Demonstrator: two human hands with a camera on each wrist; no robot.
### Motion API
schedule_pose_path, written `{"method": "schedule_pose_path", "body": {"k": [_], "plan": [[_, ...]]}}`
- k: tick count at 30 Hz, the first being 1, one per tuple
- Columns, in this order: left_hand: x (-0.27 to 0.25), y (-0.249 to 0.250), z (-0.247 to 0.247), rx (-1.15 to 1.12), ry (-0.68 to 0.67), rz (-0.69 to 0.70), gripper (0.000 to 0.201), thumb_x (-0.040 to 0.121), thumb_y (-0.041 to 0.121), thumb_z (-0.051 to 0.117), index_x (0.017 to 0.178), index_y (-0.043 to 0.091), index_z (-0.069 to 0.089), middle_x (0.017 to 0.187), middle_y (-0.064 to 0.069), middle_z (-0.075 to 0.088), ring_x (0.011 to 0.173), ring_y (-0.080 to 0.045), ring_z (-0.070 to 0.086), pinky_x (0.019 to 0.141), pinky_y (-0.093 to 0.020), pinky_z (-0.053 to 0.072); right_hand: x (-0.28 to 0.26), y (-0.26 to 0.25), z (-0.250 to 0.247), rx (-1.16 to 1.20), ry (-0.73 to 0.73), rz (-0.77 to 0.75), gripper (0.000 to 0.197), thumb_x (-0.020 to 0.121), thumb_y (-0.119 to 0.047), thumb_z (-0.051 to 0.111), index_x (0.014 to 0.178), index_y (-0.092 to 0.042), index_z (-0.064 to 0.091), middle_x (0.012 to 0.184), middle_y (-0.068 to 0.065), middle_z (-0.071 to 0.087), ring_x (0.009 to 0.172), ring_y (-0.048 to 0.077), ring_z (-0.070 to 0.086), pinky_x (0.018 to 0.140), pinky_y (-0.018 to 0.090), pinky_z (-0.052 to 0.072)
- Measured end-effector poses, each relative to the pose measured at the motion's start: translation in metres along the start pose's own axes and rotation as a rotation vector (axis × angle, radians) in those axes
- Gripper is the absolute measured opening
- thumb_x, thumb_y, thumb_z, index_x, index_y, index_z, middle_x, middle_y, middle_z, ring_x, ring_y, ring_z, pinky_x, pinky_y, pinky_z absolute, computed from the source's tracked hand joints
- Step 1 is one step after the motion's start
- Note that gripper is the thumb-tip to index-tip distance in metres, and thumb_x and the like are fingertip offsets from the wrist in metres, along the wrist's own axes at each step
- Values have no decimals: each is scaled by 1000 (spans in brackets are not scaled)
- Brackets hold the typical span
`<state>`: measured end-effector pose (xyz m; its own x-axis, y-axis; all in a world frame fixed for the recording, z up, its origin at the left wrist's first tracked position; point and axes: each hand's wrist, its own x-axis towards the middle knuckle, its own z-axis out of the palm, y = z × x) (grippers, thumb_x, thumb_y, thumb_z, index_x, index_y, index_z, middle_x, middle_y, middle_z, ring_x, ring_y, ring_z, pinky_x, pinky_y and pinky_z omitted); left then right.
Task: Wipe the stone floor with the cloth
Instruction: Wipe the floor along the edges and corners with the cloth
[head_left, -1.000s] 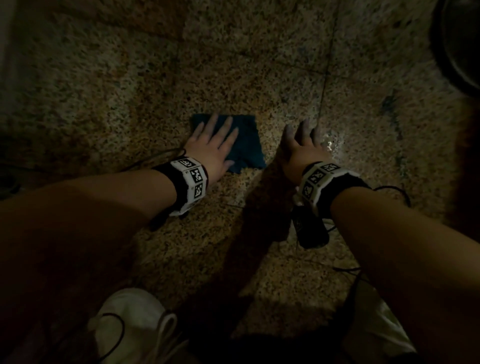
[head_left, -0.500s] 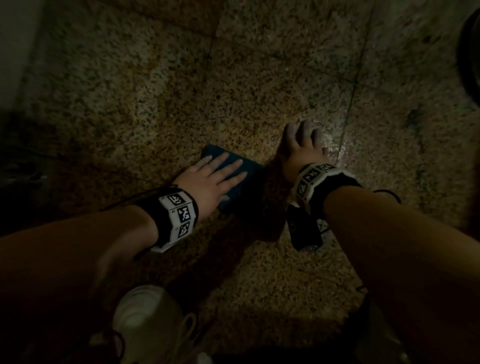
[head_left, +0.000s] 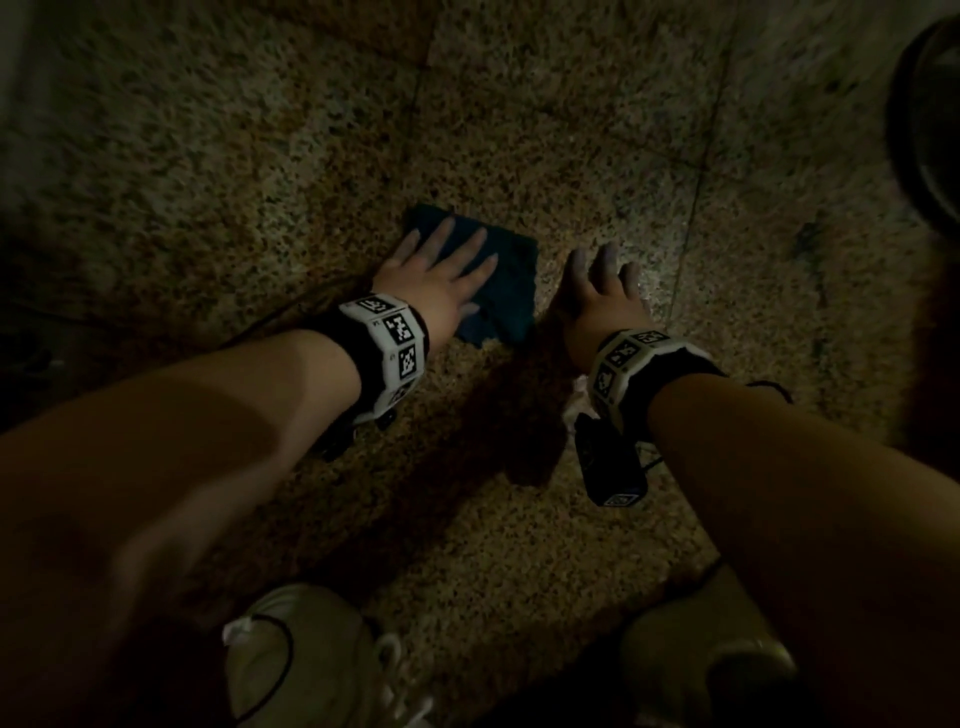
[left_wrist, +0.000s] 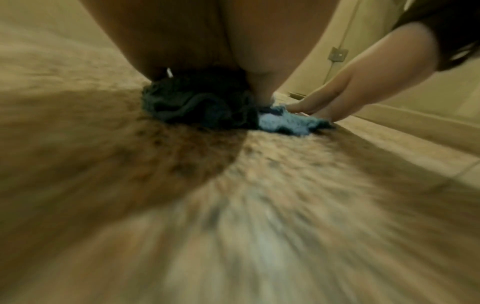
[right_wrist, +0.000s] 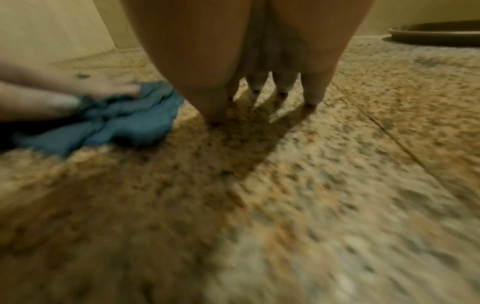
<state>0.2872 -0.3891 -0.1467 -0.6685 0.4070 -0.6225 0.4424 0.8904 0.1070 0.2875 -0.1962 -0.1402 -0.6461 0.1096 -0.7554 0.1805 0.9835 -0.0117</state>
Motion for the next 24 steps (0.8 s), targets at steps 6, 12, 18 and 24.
{"method": "schedule_pose_path", "body": {"k": [6, 12, 18, 24], "plan": [[-47, -10, 36, 24, -40, 13, 56, 103, 40, 14, 149, 28, -16, 155, 5, -26, 143, -25, -22, 116, -39, -9, -2, -30, -9, -33, 58, -18, 70, 100, -24, 39, 152, -23, -7, 158, 3, -21, 145, 28, -18, 119, 47, 3], [-73, -23, 51, -13, -66, 28, 55, 103, 36, 25, 153, 29, 3, 155, 7, -27, 143, -22, -22, 115, -36, -11, 20, -79, -18, -72, 36, -157, 63, 102, -27, 33, 151, -35, -5, 157, -3, -22, 145, 30, -17, 117, 55, 5], [-66, -36, 42, -36, -68, 37, 62, 103, 38, 25, 149, 30, -15, 154, 7, -28, 143, -22, -23, 115, -35, -11, 20, -86, -10, -96, 22, -109, 67, 102, -36, 35, 151, -33, -11, 156, -3, -25, 144, 30, -18, 117, 56, 4], [-37, -59, 21, -127, -24, -68, 59, 101, 46, 16, 149, 30, -16, 154, 9, -26, 143, -20, -23, 116, -36, -9, 23, -85, -12, -84, -17, -106, 69, 101, -42, 36, 150, -35, -13, 155, -3, -28, 144, 29, -20, 115, 54, 2]]}}
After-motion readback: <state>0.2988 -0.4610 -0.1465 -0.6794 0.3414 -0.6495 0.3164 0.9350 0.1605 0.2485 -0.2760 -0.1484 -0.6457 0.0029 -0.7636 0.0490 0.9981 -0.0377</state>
